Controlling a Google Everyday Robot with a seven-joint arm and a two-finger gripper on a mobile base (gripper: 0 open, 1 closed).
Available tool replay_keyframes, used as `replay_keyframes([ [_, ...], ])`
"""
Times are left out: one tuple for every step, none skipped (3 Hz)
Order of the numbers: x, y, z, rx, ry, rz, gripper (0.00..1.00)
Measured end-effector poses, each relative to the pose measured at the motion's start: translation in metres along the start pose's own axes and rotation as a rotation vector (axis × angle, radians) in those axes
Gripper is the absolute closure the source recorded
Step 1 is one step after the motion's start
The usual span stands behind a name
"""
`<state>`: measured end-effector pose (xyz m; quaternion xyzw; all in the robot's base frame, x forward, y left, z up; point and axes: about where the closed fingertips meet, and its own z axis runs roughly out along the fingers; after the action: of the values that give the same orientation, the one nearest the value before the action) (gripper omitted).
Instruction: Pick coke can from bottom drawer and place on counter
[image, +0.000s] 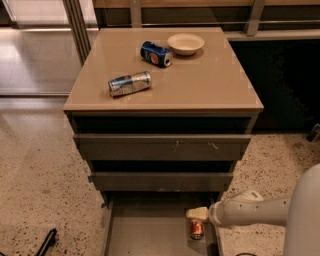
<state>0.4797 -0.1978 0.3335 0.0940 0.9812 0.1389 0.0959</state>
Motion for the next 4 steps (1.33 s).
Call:
replay_keyframes([
  [0.004, 0.002, 0.024, -0.076, 0.018, 0.055, 0.0],
  [-0.001, 0.002, 0.024, -0.088, 0.01, 0.007, 0.0],
  [0.004, -0.014, 0.028, -0.075, -0.005, 0.068, 0.0],
  [0.001, -0.022, 0.054, -0.074, -0.003, 0.114, 0.0],
])
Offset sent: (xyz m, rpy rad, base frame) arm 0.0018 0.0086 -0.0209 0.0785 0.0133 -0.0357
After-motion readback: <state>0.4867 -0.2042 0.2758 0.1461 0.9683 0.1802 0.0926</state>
